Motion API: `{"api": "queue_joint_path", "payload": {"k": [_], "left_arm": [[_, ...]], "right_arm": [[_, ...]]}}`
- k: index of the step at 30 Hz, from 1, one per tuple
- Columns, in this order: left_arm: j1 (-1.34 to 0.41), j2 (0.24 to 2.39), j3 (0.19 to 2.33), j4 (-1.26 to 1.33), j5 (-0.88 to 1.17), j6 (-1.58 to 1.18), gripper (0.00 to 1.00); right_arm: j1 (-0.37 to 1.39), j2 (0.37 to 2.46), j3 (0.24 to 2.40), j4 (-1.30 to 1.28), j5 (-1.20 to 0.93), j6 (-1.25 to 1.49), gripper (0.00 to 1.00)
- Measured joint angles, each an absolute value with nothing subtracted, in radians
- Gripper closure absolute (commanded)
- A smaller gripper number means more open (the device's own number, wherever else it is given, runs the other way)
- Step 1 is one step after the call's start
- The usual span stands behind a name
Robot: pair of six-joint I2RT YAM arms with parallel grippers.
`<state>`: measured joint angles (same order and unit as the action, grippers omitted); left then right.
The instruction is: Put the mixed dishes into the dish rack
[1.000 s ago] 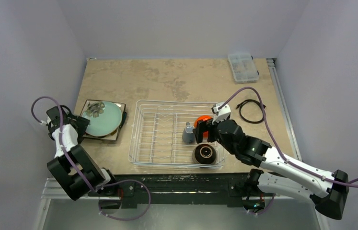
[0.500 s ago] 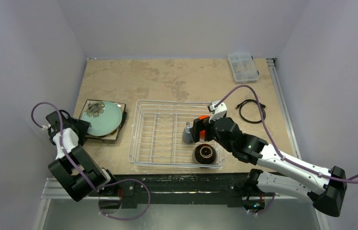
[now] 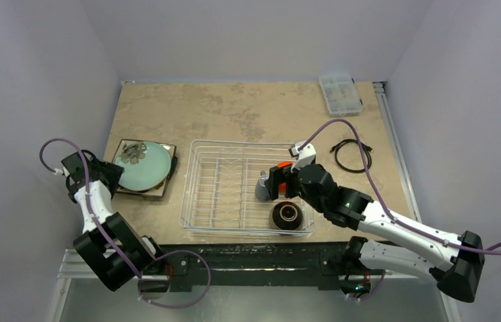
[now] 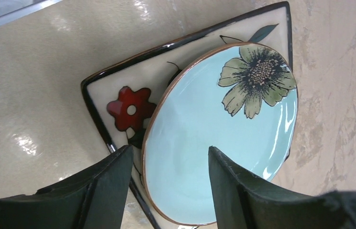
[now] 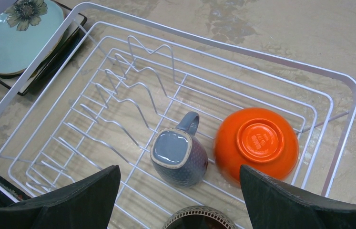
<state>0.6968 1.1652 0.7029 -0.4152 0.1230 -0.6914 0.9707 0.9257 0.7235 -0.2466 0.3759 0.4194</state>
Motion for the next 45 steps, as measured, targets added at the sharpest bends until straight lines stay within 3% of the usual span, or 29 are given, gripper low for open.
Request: {"api": "queue_joint_path", "payload": {"k": [5,11,18,37,45], "left_arm": [[0.698,1.210,0.703,-0.374,0.187,-0.686,0.53],[0.706,1.254,0.702,-0.349,0.238,-0.690,0.55],[0.713,1.275,0.699,-0.334,0.272,-0.696,0.53],[0.732,1.230,0.714,-0.430,0.135,-0.659,0.44],[0.766,1.281,0.714,-0.369,0.220,-0.660,0.51]], "right_arm": [[0.971,0.926,0.723,-0.247,0.376,0.420,0.04],[0.971,0.921,0.723,-0.247,0.376,0.424,0.04],[0.971,0.921,0.723,-0.247,0.376,0.427,0.04],[0.971,0.924,0.723,-0.247,0.376,0.426,0.04],[0.971,0.907,0.723,-0.247,0.376,0.427,0.04]]}}
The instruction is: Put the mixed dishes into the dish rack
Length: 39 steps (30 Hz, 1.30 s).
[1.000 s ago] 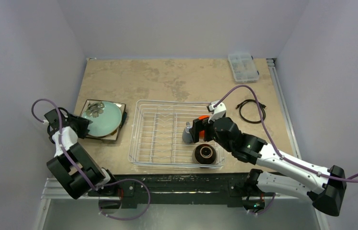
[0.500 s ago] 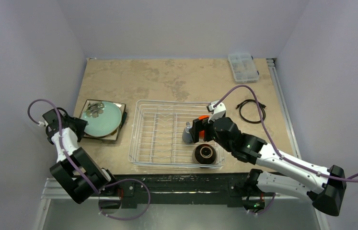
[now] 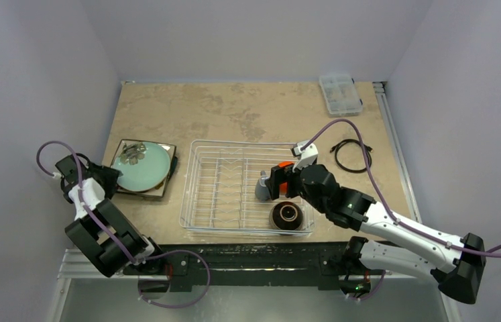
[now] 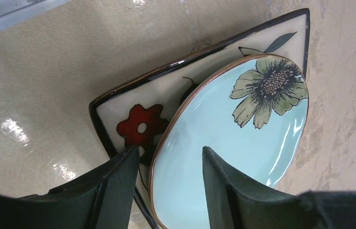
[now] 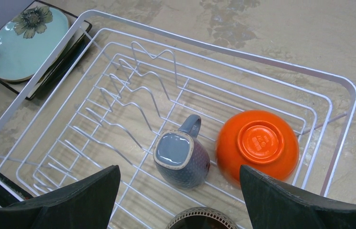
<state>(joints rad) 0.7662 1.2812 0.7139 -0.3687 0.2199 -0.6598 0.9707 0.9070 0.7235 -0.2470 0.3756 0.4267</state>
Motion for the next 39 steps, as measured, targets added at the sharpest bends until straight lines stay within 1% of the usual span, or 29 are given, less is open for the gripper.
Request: {"api": "queue_joint_path", "payload": {"k": [3,10,12,15,18,20,21,22,23,25,27,30,34,39], "left_arm": [[0.775,1.286,0.709,-0.352,0.244,-0.657,0.54],[0.779,1.304,0.705,-0.335,0.274,-0.650,0.67],[0.779,1.325,0.704,-0.327,0.282,-0.650,0.69],[0.785,1.349,0.686,-0.282,0.319,-0.654,0.69],[0.785,1.357,0.670,-0.239,0.353,-0.654,0.63],[0.785,1.357,0.664,-0.220,0.366,-0.653,0.62],[0.785,1.357,0.662,-0.213,0.371,-0.653,0.65],[0.785,1.357,0.658,-0.204,0.376,-0.653,0.72],[0.785,1.358,0.656,-0.195,0.378,-0.653,0.85],[0.789,1.367,0.650,-0.182,0.373,-0.650,0.94],[0.800,1.385,0.645,-0.165,0.403,-0.651,1.00],[0.810,1.395,0.645,-0.153,0.447,-0.646,1.00],[0.812,1.391,0.645,-0.155,0.455,-0.643,1.00],[0.812,1.340,0.639,-0.166,0.465,-0.651,1.00]], "right_arm": [[0.971,0.902,0.723,-0.247,0.376,0.427,0.04],[0.971,0.903,0.723,-0.246,0.376,0.430,0.04],[0.971,0.903,0.723,-0.246,0.376,0.430,0.04],[0.971,0.903,0.723,-0.241,0.375,0.431,0.04],[0.971,0.909,0.722,-0.223,0.375,0.434,0.04],[0.971,0.918,0.721,-0.209,0.374,0.437,0.04],[0.971,0.923,0.721,-0.206,0.372,0.438,0.04],[0.971,0.926,0.719,-0.202,0.371,0.439,0.04],[0.971,0.929,0.719,-0.200,0.371,0.439,0.04],[0.971,0.932,0.717,-0.198,0.371,0.442,0.04],[0.971,0.935,0.717,-0.191,0.371,0.444,0.04],[0.971,0.937,0.717,-0.187,0.371,0.445,0.04],[0.971,0.937,0.717,-0.185,0.371,0.445,0.04],[0.971,0.957,0.717,-0.172,0.371,0.445,0.04]]}}
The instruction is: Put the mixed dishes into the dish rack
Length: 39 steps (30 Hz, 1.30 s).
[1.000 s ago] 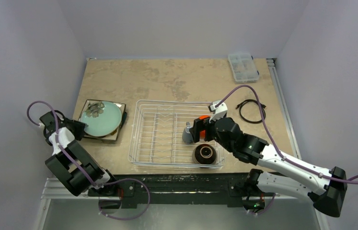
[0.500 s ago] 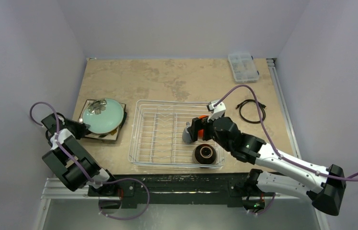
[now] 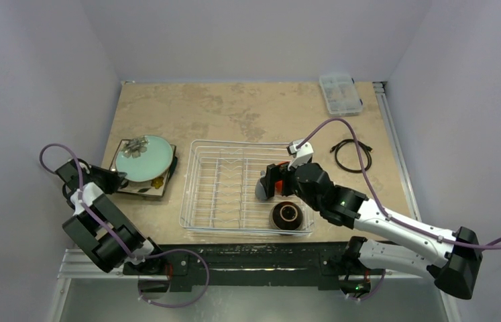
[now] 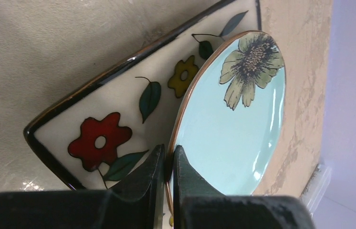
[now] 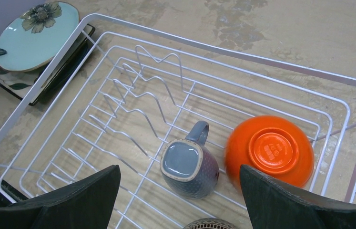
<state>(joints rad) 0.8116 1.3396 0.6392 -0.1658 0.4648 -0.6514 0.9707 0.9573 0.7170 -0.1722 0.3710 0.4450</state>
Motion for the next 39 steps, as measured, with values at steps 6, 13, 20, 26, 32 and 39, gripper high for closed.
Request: {"api": "queue_joint_path", "payload": {"k": [6,13,20,26,32,39], "left_arm": [[0.812,1.259,0.596,-0.151,0.492,-0.709,1.00],[0.811,1.126,0.574,-0.250,0.447,-0.798,1.00],[0.812,0.978,0.575,-0.408,0.351,-0.854,1.00],[0.811,0.966,0.656,-0.575,0.300,-0.878,1.00],[0.812,0.971,0.735,-0.684,0.273,-0.888,1.00],[0.812,0.953,0.745,-0.720,0.281,-0.920,1.00]], "right_arm": [[0.971,0.998,0.717,-0.166,0.363,0.445,0.04],[0.971,1.008,0.720,-0.167,0.349,0.445,0.04],[0.971,1.008,0.724,-0.168,0.344,0.445,0.04],[0.971,1.008,0.725,-0.168,0.320,0.445,0.04],[0.971,1.019,0.751,-0.166,0.289,0.445,0.04],[0.971,1.040,0.767,-0.163,0.277,0.445,0.04]]}}
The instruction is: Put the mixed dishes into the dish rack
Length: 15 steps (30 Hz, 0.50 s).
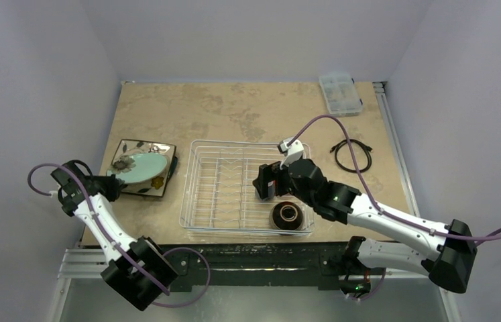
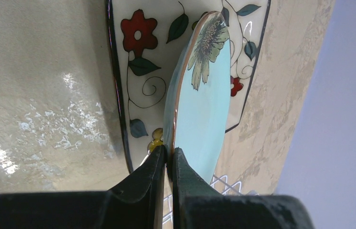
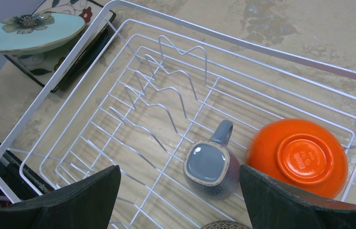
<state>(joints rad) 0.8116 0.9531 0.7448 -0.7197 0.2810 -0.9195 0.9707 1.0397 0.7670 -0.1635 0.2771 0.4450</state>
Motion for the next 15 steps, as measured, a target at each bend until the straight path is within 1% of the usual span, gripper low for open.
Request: {"api": "queue_joint_path", "payload": {"k": [15], "left_arm": [[0.812,0.878,0.831,-0.768,0.288,-0.936,1.00]], "right_arm": [[0.971,1.115,0.799,-0.165,0.270,0.444,0.04]]}}
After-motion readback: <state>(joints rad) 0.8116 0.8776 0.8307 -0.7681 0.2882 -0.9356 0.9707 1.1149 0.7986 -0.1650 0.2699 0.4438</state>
